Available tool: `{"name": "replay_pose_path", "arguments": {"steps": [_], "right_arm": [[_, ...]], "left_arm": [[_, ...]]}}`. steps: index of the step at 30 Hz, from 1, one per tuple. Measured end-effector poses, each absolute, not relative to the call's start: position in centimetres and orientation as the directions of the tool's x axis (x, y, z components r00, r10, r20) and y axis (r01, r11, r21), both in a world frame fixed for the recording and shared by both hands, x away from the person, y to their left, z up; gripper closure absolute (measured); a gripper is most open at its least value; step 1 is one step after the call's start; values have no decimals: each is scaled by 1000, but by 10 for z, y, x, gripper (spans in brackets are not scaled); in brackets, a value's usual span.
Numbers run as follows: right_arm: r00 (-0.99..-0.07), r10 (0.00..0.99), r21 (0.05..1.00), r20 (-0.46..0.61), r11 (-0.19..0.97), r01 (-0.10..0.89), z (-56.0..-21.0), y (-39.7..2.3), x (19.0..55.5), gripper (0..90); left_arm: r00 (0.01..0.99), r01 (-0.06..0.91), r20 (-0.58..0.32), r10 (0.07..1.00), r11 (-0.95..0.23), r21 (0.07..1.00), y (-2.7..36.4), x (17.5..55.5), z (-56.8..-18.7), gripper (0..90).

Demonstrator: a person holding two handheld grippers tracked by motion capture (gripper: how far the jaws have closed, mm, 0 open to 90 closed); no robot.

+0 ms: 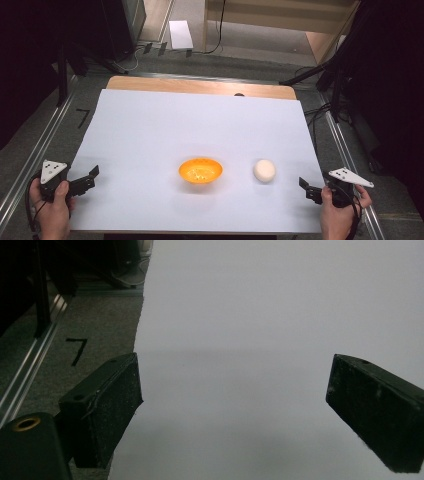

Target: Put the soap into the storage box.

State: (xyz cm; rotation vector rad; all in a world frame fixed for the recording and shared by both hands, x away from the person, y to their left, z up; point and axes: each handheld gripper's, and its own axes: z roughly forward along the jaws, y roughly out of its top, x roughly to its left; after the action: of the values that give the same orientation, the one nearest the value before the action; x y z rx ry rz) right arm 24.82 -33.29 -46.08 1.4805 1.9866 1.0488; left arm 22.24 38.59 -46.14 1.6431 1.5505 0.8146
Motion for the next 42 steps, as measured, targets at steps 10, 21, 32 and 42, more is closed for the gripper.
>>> {"name": "replay_pose_path", "arguments": {"steps": [10,21,32,42], "right_arm": [[-451,891,672,48,305,674,-461,-310,267,0],[-569,820,564,63,441,698,-457,-291,283,0],[-659,750,475,59,560,679,-450,-273,300,0],[-735,676,428,55,649,629,-439,-257,314,0]], "left_arm": [[76,540,-30,997,-16,842,386,222,-461,81],[78,541,-23,997,-23,841,385,222,-461,81],[75,540,-29,997,-16,841,386,222,-461,81],[77,541,-24,997,-22,841,385,222,-461,81]]}}
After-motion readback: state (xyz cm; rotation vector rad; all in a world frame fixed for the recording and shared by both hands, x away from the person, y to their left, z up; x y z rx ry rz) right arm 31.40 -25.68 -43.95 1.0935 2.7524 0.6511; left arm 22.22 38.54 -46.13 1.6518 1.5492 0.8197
